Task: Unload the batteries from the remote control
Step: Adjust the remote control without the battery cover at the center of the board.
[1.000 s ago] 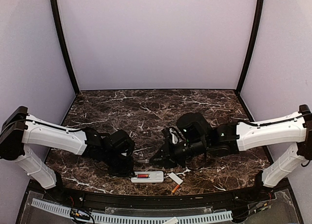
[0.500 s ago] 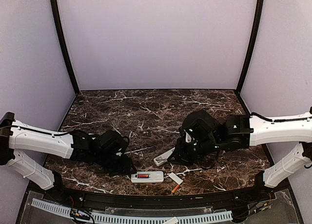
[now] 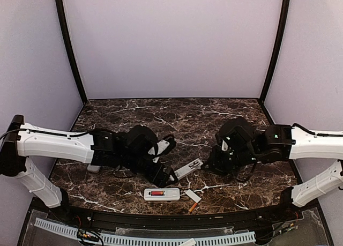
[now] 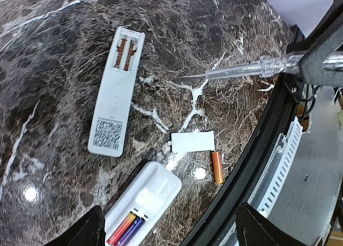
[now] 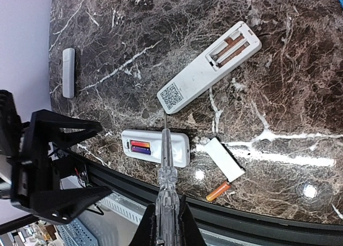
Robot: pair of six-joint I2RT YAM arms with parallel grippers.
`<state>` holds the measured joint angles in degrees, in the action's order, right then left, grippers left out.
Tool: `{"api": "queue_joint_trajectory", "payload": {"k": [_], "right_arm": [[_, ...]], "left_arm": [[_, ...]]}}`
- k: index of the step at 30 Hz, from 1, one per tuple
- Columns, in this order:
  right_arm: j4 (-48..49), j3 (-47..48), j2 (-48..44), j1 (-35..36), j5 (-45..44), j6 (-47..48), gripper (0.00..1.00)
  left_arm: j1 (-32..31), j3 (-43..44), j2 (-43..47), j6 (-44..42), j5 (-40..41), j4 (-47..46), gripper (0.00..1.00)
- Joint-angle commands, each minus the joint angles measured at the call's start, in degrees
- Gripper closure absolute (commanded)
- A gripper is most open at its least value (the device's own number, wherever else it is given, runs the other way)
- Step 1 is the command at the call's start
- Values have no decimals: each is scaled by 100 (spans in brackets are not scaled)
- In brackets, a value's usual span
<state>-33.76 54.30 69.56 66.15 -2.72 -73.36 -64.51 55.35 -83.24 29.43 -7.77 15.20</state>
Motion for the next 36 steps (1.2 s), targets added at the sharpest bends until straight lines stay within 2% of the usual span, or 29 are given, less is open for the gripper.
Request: {"api": "queue_joint_trajectory", "payload": {"k": [1, 7, 15, 25, 29, 36], "right_arm": [[-92, -152, -352, -102, -262, 64, 100], [18, -300, -538, -155, -249, 16, 100], [289, -355, -408, -210, -77, 97, 100], [361, -350, -389, -218, -68, 121, 100], [343, -350, -397, -221, -77, 113, 100], [361, -325, -378, -217, -93, 125, 100]], "left_arm": [[-343, 638, -923, -1340, 376, 623, 15], [-627, 968, -1462, -1416, 822, 769, 9], [-890, 1051, -1811, -1106, 1819, 1121, 8], [-905, 1019, -1940, -648, 2350, 1361, 8], [-882, 994, -1950, -200, 2731, 1562, 10], [-672, 841, -1863, 649, 3106, 1927, 23]]}}
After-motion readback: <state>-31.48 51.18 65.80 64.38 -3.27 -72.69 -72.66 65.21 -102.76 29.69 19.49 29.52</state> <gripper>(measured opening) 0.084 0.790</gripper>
